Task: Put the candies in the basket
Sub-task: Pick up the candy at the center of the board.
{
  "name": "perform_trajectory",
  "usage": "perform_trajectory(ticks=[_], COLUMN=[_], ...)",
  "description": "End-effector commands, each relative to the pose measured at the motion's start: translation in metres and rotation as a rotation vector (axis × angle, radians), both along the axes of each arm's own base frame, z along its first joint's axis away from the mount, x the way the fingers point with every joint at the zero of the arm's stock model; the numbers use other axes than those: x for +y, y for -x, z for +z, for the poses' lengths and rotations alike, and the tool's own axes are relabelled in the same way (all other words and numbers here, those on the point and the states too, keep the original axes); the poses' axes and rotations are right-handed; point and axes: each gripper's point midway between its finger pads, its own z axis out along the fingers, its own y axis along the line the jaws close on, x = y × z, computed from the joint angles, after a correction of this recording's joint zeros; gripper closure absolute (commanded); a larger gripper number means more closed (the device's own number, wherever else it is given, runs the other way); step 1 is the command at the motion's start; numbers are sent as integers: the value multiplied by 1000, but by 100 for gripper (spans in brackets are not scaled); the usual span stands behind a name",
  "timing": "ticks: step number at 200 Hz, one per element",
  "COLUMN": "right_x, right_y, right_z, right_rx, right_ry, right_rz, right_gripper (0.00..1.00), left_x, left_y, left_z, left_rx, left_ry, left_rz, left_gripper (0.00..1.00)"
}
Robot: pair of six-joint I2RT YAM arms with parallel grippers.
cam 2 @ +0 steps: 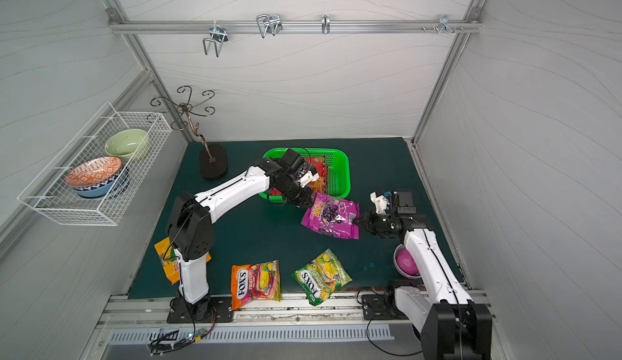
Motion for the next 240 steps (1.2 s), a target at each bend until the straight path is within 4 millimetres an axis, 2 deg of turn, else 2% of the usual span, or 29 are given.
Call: perform_trajectory(ticks=[1,10,14,22,53,69,89,125,154,173,201,227,240], right_x=[8,11,12,14,15,16,15,11,7,2,2,4,4], right_y=[-13,-19,-21,-28,-51,-62,-77,-115,-137,-153,-178,-197,-205], right_z=[48,60,65,76,110,129,144,148,157,159,163,163,162], right_rx=[-104,-128,-138,-155,-215,-250,-291,-300,-325,-338,-353,-345,-352], right_ry=[-16,-12,-10,-5,1,8,29,89,129,166,156,161,171], right_rz=[17,26,30,36,31,31,30,3,-20,-35,-42,-30,-27], right_gripper=[100,100,100,100,100,100,100,100,100,100,100,100,100], left_x=[2,5,5,7,14,10,-1,-19,-44,-52,-48,-30,-16], left_y=[-12,-14,-19,-24,-52,-67,-86,-132,-156,-169,-184,-194,-200], left_z=[75,81,94,101,111,107,98,69,64,57,43,44,45], left_rx=[-125,-129,-157,-175,-228,-248,-272,-332,-310,-322,-334,-338,-352], left_ry=[122,128,147,158,173,166,168,190,273,298,286,272,249], left_rz=[0,11,16,26,67,67,48,48,38,47,70,105,134], left_gripper=[100,100,100,100,100,100,100,100,100,100,84,57,52])
